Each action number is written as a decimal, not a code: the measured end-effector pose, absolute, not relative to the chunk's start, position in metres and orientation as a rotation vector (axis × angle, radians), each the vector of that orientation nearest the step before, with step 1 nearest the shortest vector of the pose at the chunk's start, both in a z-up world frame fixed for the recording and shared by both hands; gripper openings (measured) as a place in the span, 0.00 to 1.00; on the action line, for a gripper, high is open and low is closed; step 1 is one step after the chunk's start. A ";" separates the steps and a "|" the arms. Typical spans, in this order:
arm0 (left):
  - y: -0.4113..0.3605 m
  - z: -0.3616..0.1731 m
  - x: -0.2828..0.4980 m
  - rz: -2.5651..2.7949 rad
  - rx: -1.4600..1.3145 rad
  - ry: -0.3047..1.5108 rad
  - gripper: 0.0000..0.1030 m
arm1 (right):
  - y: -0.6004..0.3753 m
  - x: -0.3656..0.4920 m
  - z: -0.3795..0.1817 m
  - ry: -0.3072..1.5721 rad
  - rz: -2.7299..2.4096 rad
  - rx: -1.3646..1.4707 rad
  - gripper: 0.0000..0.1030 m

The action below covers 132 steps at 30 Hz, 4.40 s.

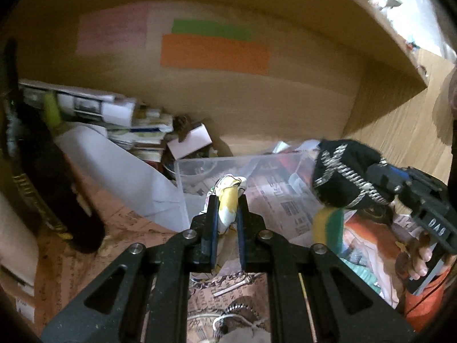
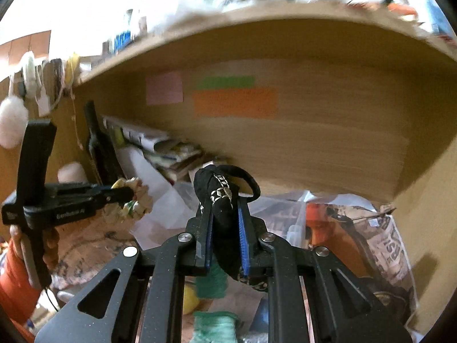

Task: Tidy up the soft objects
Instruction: 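Release the floral cloth into the clear box while the right tool releases the cap, then grasp the white 'Lake' bag with the left tool while the right tool grasps the green glove, then lower the white bag into the clear box with the left tool while the right tool drops the glove in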

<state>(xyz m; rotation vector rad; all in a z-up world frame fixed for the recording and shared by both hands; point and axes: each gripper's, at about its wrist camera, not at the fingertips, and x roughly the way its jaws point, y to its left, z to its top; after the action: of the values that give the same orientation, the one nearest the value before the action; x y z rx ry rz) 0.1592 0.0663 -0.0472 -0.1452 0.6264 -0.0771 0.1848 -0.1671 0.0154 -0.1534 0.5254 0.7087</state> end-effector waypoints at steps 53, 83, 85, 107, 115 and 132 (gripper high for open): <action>0.031 -0.052 0.100 -0.056 0.015 0.599 0.98 | -0.184 0.160 -0.014 0.660 0.670 -0.182 0.92; 0.024 -0.123 0.045 -0.063 -0.094 0.763 0.31 | -0.214 0.128 -0.080 0.833 0.619 -0.138 0.07; 0.025 -0.117 0.044 -0.061 -0.090 0.745 0.27 | -0.216 0.128 -0.076 0.816 0.615 -0.130 0.07; 0.054 -0.036 0.099 -0.045 -0.162 0.514 0.26 | -0.230 0.155 0.005 0.517 0.545 -0.070 0.06; 0.060 -0.035 0.152 -0.056 -0.198 0.543 0.26 | -0.214 0.201 0.006 0.499 0.517 -0.111 0.06; 0.038 -0.086 0.231 -0.063 -0.122 0.719 0.26 | -0.173 0.258 -0.055 0.722 0.554 -0.180 0.06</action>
<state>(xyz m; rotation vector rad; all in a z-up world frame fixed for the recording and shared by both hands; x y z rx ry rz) 0.2310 0.0378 -0.0863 -0.1225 0.7190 -0.0625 0.2582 -0.1727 -0.0551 -0.1797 0.7217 0.5544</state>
